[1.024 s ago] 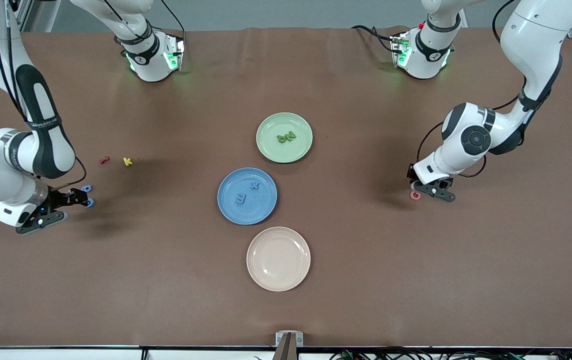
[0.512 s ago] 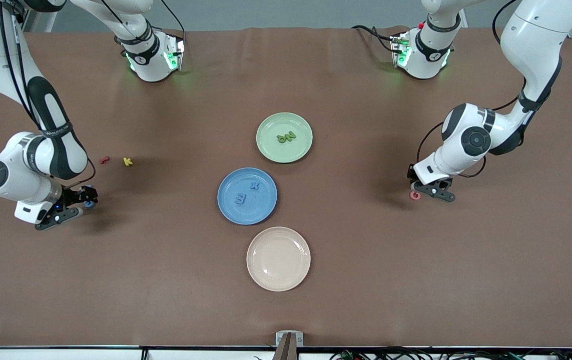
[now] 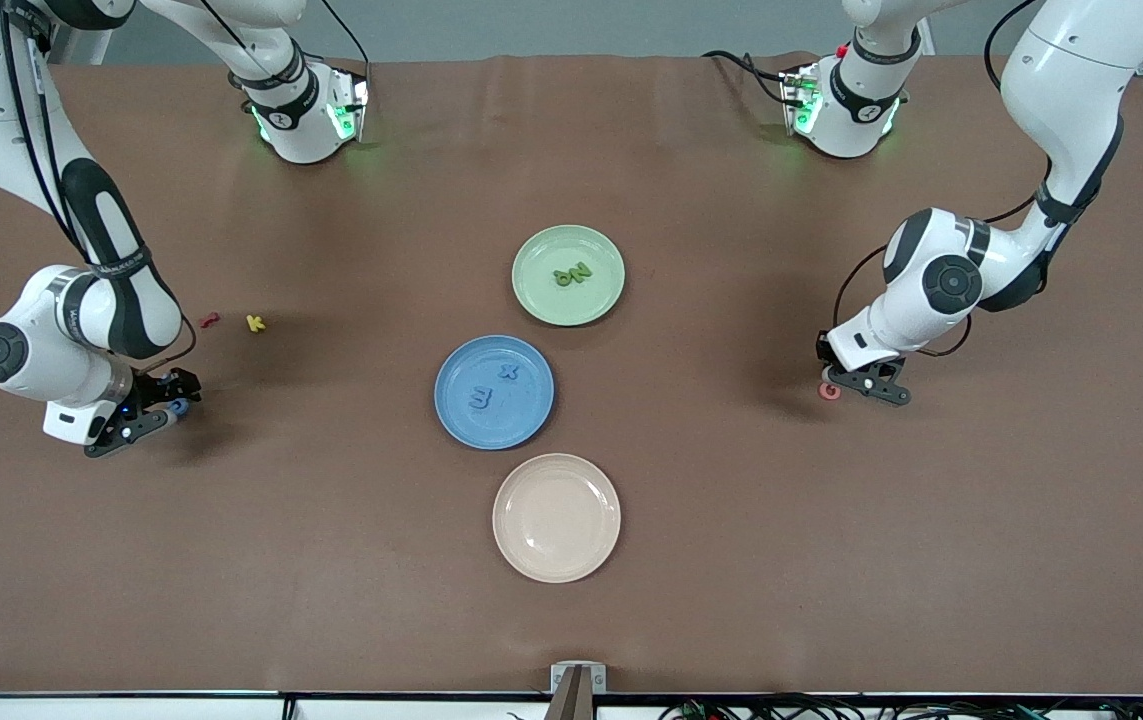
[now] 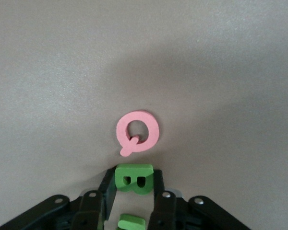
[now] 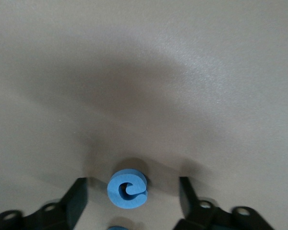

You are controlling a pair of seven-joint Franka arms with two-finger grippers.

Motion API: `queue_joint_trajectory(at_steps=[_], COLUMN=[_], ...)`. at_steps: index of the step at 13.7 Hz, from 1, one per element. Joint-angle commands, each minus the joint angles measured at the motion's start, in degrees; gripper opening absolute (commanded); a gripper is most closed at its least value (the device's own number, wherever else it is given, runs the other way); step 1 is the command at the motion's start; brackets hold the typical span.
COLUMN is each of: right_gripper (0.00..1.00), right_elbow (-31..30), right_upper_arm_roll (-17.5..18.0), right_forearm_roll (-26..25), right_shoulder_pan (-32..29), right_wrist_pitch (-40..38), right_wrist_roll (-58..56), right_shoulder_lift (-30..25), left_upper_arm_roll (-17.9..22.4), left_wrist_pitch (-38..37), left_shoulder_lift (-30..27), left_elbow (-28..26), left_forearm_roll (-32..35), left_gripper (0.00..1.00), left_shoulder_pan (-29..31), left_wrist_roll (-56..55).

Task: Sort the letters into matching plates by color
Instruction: 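Grasp the green B with the left gripper while the right gripper grasps the blue c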

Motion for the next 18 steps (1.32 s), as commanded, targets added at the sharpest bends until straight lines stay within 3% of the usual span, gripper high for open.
queue_joint_trajectory(at_steps=[1, 3, 6, 8, 14, 18], right_gripper=[0.63, 0.45, 0.29, 0.20, 0.15, 0.13], right_elbow=[-0.3, -0.3, -0.3, -0.2, 0.3, 4.3], right_upper_arm_roll=[1.4, 1.4, 1.4, 1.4, 1.5, 1.6], right_forearm_roll=[-1.2, -1.1, -1.1, -0.9, -0.8, -0.8], right_shoulder_pan=[-1.8, -1.8, -1.8, -1.8, -1.0, 1.8], right_wrist_pitch=[0.7, 0.7, 0.7, 0.7, -0.4, -8.3], right_wrist_roll=[-0.9, -0.9, -0.9, -0.9, -0.5, 0.4], right_shoulder_lift=[0.4, 0.4, 0.4, 0.4, -1.0, -4.0], left_upper_arm_roll=[-0.2, -0.3, -0.8, -3.8, -15.2, -22.6], left_wrist_pitch=[1.0, 0.9, 0.1, -1.7, -4.0, -4.0], left_shoulder_lift=[0.1, -0.8, -3.2, -4.1, -4.1, -3.7], left_elbow=[0.2, 0.1, -0.5, -0.6, 0.1, 0.3], left_forearm_roll=[1.0, 1.0, 1.0, 1.0, 1.0, 1.0], left_gripper=[0.01, 0.01, 0.01, 0.01, 0.00, 0.00], left_shoulder_pan=[0.6, 1.0, 1.7, 1.6, 1.1, -0.4], left_wrist_roll=[-0.4, -1.1, -3.9, -8.6, -30.4, -42.8])
